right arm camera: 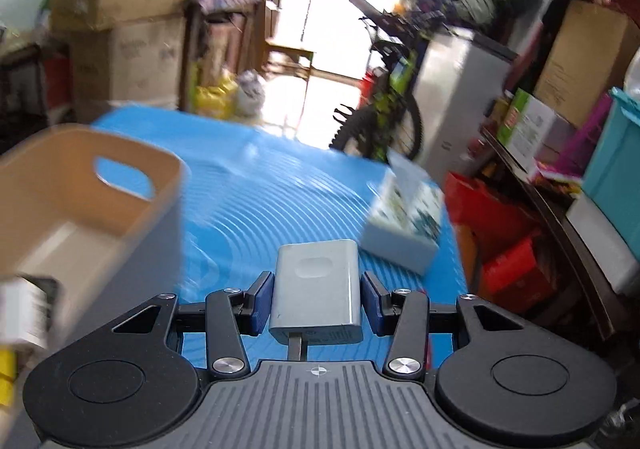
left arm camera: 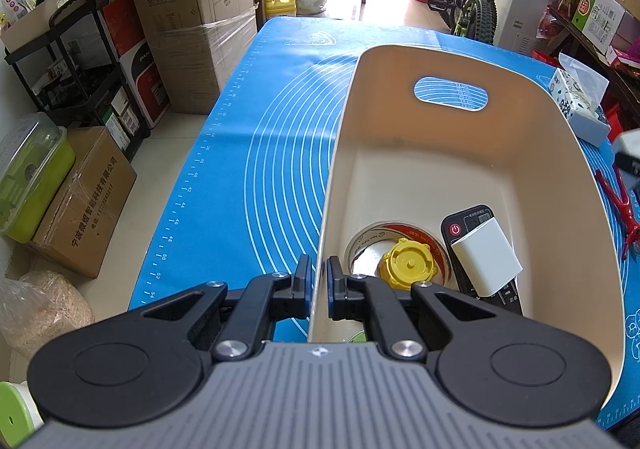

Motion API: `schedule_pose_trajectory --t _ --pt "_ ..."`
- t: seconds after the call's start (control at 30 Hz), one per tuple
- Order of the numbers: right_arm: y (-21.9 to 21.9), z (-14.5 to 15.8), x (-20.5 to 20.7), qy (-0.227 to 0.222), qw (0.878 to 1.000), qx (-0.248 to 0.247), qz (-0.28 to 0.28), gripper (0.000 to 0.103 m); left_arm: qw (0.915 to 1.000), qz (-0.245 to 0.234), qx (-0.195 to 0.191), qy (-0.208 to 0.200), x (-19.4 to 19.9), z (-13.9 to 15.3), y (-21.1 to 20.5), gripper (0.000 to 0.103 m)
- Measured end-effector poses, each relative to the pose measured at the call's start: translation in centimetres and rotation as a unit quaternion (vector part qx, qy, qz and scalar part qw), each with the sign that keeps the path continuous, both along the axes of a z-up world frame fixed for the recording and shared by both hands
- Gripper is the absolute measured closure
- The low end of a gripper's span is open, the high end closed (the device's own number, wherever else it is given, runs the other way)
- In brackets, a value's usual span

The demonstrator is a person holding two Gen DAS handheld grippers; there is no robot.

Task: Organize rigid objects
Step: 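Carry the charger into the basket and open the right tool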

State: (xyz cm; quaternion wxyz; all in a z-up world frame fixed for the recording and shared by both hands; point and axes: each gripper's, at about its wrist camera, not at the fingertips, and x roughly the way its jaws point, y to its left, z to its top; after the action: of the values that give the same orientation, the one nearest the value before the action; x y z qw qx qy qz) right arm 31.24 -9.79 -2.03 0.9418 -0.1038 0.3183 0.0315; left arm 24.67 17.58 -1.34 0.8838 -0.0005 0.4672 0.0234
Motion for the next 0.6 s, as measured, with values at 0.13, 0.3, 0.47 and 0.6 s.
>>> schedule_pose_trajectory --t 0.13,0.3,0.47,0.6 --pt "2.4 2.4 -0.7 -0.010 0.999 0.028 0.038 0.051 1.0000 0.000 0.000 0.000 0.0 0.0 0.0 0.094" --pt "6.0 3.5 -1.0 0.001 0.995 0.055 0.089 0.051 1.0000 0.000 0.000 0.000 0.0 0.1 0.0 0.094" --pt "9.4 2.5 -1.1 0.028 0.988 0.075 0.129 0.051 1.0000 0.000 0.000 0.000 0.0 0.0 0.0 0.094" --pt "12.0 0.8 -1.8 0.055 0.983 0.075 0.161 0.051 1.0000 0.000 0.000 0.000 0.0 0.1 0.0 0.094"
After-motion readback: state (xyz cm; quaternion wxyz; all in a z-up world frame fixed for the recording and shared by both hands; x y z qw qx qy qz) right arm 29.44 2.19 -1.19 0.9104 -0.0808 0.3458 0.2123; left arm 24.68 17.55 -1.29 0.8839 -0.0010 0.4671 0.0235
